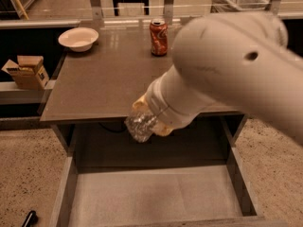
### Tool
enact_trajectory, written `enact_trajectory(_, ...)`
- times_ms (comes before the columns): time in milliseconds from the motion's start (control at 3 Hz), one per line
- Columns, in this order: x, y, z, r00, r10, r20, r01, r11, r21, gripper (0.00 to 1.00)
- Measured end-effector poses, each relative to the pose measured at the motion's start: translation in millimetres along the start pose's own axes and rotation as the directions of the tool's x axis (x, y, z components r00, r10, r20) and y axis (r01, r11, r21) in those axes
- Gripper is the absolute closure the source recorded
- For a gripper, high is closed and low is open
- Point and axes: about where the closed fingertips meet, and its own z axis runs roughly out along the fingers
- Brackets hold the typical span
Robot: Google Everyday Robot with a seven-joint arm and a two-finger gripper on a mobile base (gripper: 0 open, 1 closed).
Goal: Pick water bottle from top drawer and place on counter
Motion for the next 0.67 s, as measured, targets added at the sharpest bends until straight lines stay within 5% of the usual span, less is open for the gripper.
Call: enact_trajectory(667,-2.1,-14.7,-21.5,0.999,-0.036,-0.024,0.036,0.9989,-0.029,1.00)
